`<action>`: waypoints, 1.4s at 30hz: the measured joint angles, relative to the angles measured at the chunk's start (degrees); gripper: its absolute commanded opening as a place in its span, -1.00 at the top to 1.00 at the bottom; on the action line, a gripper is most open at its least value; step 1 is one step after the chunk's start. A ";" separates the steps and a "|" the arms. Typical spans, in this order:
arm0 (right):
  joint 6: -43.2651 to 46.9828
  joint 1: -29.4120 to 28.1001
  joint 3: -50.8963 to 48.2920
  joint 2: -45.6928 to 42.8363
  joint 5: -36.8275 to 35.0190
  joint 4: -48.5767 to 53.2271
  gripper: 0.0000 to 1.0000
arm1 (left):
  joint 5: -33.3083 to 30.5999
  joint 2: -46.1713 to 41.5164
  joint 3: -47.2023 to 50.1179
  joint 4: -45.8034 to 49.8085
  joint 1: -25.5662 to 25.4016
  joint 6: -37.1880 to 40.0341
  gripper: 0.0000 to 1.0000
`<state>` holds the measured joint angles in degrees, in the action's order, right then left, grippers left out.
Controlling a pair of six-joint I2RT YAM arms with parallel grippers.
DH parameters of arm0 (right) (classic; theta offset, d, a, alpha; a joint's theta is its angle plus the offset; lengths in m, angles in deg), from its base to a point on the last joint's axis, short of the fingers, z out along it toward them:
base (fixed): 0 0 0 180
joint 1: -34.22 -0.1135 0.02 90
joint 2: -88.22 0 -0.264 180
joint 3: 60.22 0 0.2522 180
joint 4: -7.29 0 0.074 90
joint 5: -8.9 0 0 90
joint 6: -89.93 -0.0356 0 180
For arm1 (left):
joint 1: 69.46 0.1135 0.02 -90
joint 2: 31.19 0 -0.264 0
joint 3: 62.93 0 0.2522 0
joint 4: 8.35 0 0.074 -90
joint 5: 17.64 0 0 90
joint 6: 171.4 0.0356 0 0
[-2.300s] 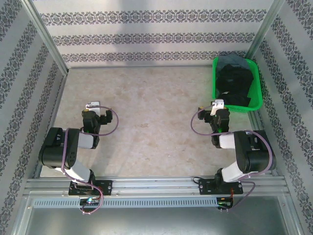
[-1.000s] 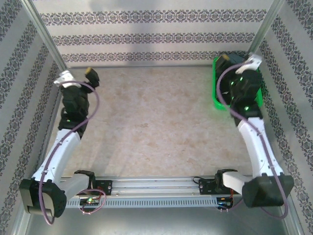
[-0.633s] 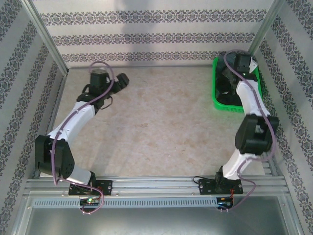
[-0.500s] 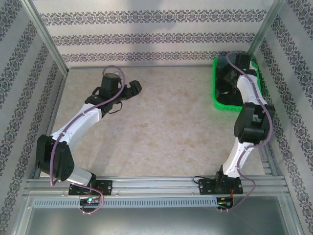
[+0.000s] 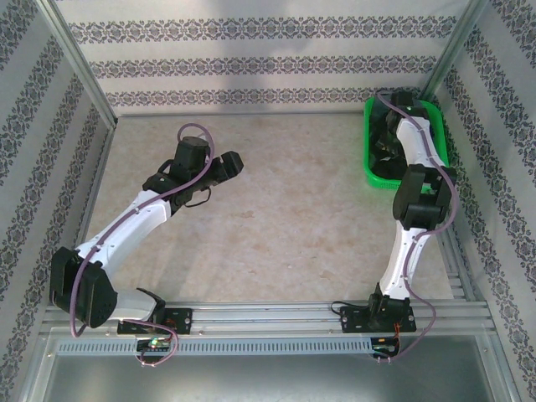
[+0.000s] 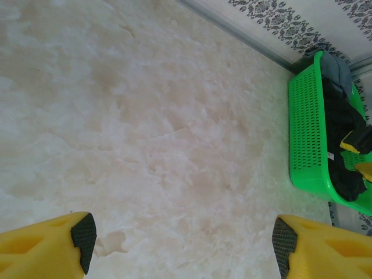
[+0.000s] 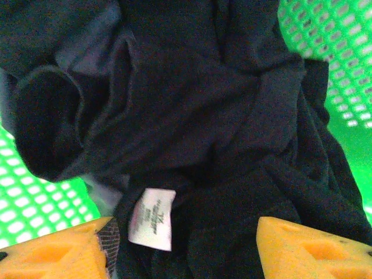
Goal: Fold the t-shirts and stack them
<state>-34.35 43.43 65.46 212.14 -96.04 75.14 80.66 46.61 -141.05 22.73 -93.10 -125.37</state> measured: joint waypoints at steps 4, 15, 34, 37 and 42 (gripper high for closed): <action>-2.14 0.02 -6.08 -1.57 -0.09 0.09 -0.43 | 0.02 -0.07 0.02 0.09 0.00 0.00 -0.60; -6.51 2.69 -8.31 -1.70 5.42 -1.36 0.85 | 0.04 -1.09 0.07 0.72 0.00 0.24 -0.45; -8.76 -2.89 -14.64 -32.09 6.32 -24.72 1.00 | -1.70 -5.77 3.72 2.05 0.00 0.13 -0.22; -7.26 -5.09 -10.29 -33.92 6.25 -27.56 1.00 | -2.62 -5.31 3.72 2.12 0.02 0.04 -0.22; -1.73 -16.04 -1.90 -35.39 3.61 -31.17 1.00 | -4.81 -5.20 3.72 3.30 0.13 -0.24 -0.21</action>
<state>-36.08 27.39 63.56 176.75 -92.44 43.97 75.85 41.41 -137.33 26.03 -92.97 -125.61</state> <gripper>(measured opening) 0.060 0.608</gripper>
